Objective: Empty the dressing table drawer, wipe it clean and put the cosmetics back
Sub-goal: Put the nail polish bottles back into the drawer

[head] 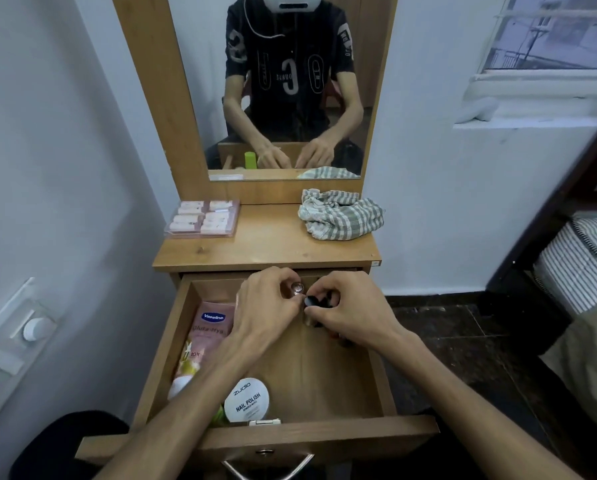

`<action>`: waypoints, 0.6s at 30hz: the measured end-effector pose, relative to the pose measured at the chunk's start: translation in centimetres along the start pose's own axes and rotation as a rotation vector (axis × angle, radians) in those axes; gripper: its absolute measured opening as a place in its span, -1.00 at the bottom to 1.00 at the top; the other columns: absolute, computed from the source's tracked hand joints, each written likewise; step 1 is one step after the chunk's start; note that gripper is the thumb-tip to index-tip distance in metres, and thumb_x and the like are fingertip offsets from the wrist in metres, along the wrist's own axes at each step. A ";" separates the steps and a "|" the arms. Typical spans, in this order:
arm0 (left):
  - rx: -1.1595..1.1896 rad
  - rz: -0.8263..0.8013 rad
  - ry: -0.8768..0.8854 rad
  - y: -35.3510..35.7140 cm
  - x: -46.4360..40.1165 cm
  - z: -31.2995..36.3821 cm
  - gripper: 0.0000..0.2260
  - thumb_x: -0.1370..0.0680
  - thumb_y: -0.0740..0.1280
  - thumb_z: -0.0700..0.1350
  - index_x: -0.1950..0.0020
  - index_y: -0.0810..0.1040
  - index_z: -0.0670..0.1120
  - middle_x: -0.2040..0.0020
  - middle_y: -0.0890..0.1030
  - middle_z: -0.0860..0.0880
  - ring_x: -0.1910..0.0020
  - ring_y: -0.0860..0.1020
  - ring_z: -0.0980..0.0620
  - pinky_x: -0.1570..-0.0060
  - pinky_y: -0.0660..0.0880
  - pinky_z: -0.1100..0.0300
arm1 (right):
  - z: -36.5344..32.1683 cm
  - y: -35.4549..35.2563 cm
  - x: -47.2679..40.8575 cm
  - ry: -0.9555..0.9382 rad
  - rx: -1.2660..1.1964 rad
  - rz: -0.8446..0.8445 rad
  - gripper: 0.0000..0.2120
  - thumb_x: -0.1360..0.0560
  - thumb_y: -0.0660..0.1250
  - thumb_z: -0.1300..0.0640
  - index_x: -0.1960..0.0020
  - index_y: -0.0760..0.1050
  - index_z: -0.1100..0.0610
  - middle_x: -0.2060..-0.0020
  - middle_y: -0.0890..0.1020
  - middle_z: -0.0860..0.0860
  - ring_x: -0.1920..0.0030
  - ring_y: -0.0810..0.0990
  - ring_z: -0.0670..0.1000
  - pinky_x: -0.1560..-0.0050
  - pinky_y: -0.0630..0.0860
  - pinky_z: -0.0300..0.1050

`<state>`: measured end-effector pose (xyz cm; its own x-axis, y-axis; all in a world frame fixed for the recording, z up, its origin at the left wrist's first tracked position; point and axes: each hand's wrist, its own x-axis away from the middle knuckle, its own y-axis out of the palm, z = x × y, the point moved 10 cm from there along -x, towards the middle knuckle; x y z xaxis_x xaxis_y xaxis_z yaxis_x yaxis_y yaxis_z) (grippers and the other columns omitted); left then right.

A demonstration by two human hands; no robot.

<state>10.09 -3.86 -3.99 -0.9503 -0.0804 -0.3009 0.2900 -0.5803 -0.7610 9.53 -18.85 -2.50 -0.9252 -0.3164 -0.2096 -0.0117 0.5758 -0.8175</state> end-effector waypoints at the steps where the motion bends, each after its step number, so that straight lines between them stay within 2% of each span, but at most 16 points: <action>1: -0.001 0.010 -0.003 0.0 0.0 -0.2 -0.86 -0.38 0.46 -0.03 0.07 0.68 0.11 0.13 0.68 0.15 0.11 0.62 0.09 0.11 0.55 0.14 | -0.1 0.0 -0.1 -0.013 0.014 0.008 -0.81 -0.39 0.53 -0.05 0.01 0.74 -0.08 0.19 0.67 -0.17 0.20 0.57 -0.19 0.17 0.53 -0.19; 4: -0.043 0.015 0.009 0.3 -0.1 -0.7 -0.86 -0.41 0.44 -0.01 0.04 0.69 0.11 0.10 0.67 0.12 0.06 0.62 0.06 0.09 0.54 0.12 | -0.4 0.2 -0.6 -0.043 0.047 0.024 -0.81 -0.40 0.53 -0.05 -0.01 0.73 -0.09 0.15 0.63 -0.16 0.14 0.54 -0.15 0.16 0.44 -0.20; 8: -0.094 0.013 0.066 0.9 -0.1 -0.7 -0.81 -0.46 0.43 0.00 -0.05 0.70 0.08 0.03 0.68 0.08 0.00 0.62 0.00 0.07 0.56 0.07 | -0.6 0.7 -1.1 -0.049 0.109 0.047 -0.84 -0.45 0.50 -0.05 -0.02 0.72 -0.09 0.23 0.53 -0.16 0.15 0.49 -0.11 0.18 0.36 -0.17; 12: -0.179 -0.039 0.164 1.8 -0.3 -0.6 -0.81 -0.50 0.40 0.01 -0.08 0.68 0.05 0.00 0.67 0.07 0.00 0.63 -0.02 0.09 0.55 0.06 | -0.6 1.9 -1.4 -0.077 0.198 0.040 -0.85 -0.48 0.46 -0.06 -0.02 0.71 -0.07 0.32 0.35 -0.21 0.18 0.39 -0.12 0.28 0.17 -0.31; 15: -0.068 -0.059 0.129 2.1 -0.6 -1.4 -0.80 -0.46 0.46 -0.04 -0.07 0.69 0.04 0.02 0.71 0.06 0.02 0.65 0.00 0.02 0.59 0.06 | -0.6 2.4 -1.4 -0.099 0.231 0.034 -0.83 -0.50 0.45 -0.07 -0.04 0.70 -0.05 0.29 0.38 -0.19 0.17 0.38 -0.10 0.23 0.21 -0.22; 18: 0.072 -0.060 0.061 2.5 -0.7 -2.4 -0.78 -0.41 0.49 -0.10 -0.03 0.70 0.06 0.11 0.73 0.10 0.13 0.67 0.12 0.05 0.61 0.14 | -0.5 2.6 -1.4 -0.108 0.260 0.046 -0.81 -0.49 0.45 -0.07 -0.05 0.71 -0.03 0.22 0.47 -0.15 0.14 0.45 -0.06 0.14 0.26 -0.17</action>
<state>11.78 -3.28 -7.05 -0.9564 0.0039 -0.2920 0.2222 -0.6392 -0.7363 10.62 -16.50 -4.03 -0.8768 -0.3807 -0.2939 0.1398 0.3829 -0.9132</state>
